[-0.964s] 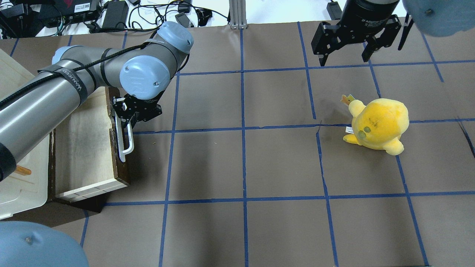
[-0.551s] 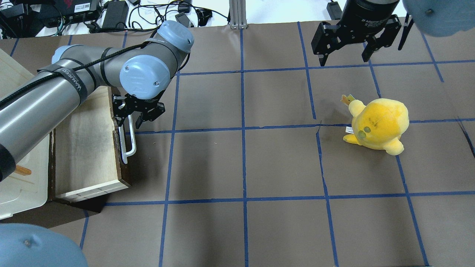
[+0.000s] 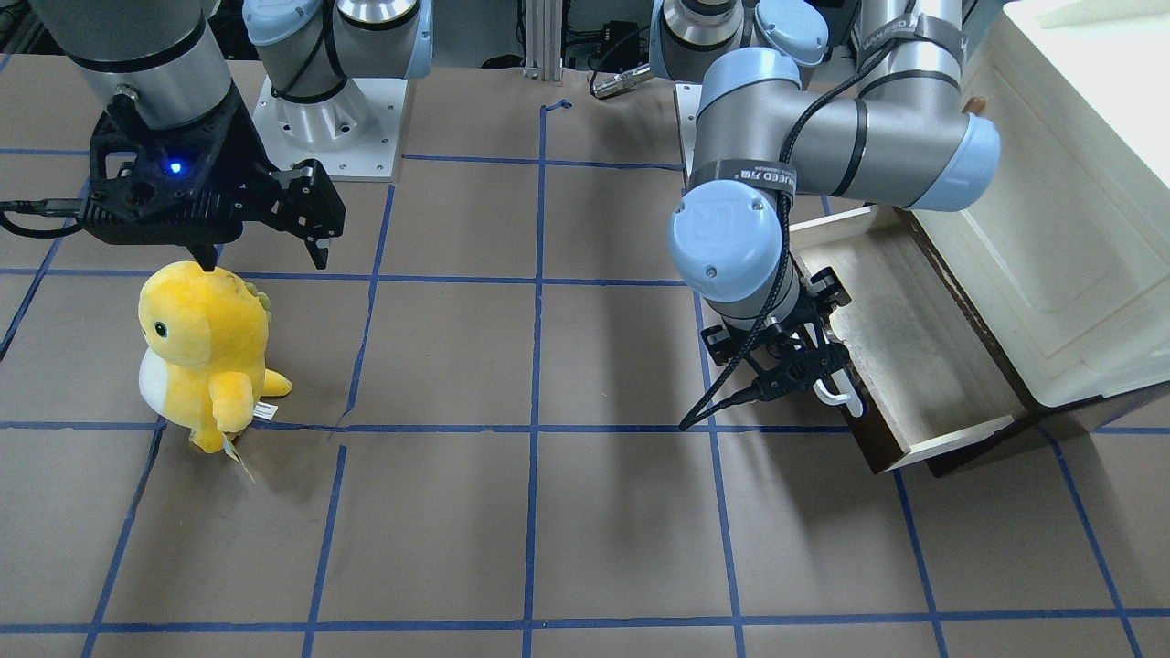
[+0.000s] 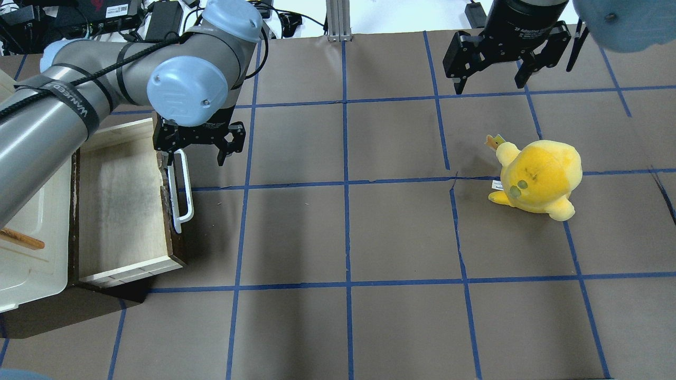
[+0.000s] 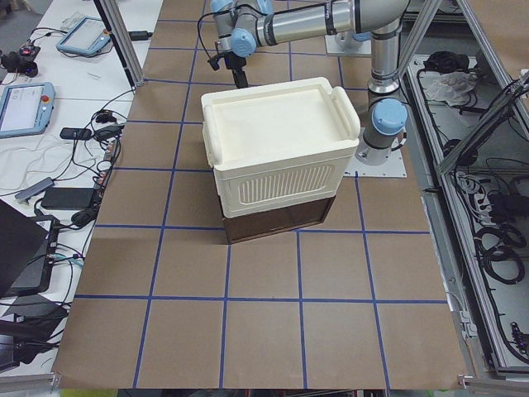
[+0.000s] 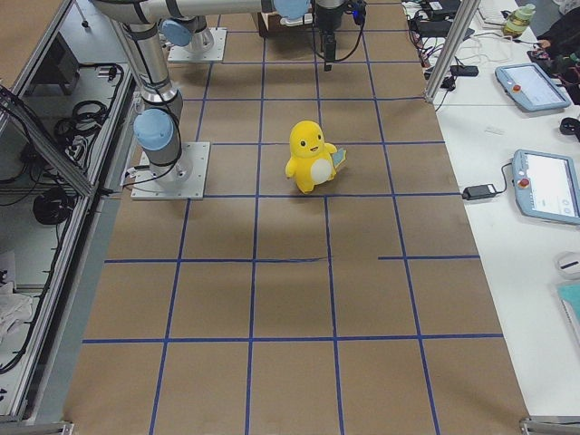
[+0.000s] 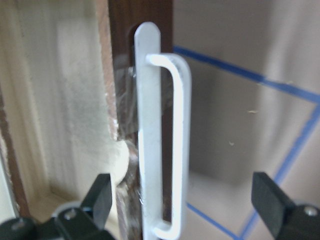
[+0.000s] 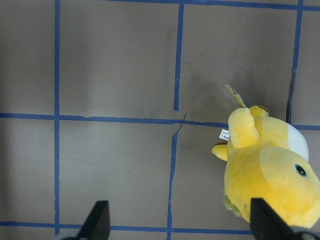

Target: Pull drawer sideways

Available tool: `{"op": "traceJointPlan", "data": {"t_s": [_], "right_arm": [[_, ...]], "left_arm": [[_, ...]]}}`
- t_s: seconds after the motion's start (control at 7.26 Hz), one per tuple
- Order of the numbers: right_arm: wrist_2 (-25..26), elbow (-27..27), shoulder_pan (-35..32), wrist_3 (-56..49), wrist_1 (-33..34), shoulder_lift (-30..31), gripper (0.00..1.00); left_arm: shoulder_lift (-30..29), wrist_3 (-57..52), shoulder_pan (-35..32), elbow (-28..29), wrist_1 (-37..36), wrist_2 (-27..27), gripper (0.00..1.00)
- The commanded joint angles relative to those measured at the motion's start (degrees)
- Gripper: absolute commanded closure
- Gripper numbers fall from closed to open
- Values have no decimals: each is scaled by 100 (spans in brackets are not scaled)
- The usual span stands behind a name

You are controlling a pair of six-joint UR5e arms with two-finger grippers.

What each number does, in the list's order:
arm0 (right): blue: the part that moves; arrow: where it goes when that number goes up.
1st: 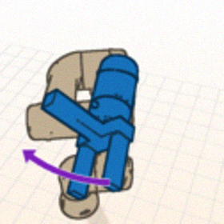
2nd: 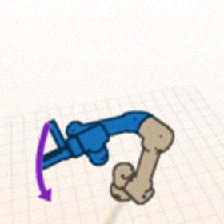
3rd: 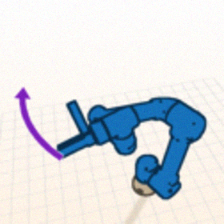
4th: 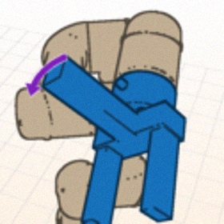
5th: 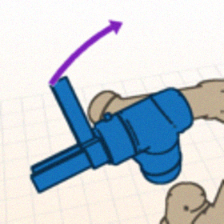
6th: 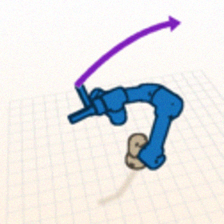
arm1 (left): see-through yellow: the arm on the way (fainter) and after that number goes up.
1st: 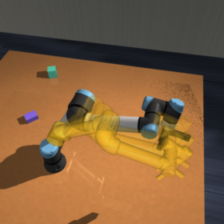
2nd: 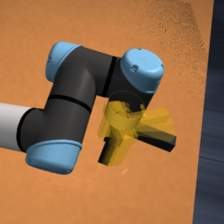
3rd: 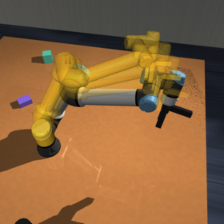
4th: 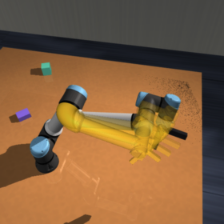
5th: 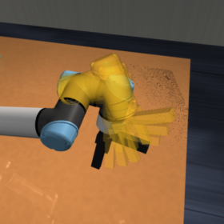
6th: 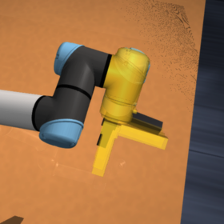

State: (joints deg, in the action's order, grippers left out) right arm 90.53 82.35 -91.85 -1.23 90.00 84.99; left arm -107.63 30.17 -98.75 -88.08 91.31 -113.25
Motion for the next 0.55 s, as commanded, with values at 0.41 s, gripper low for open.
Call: {"op": "traceJointPlan", "data": {"t_s": [0.41], "right_arm": [[0,0,0,0,0,0,0]], "left_arm": [[1031,-1739,294,511,-8,1381,0]]}}
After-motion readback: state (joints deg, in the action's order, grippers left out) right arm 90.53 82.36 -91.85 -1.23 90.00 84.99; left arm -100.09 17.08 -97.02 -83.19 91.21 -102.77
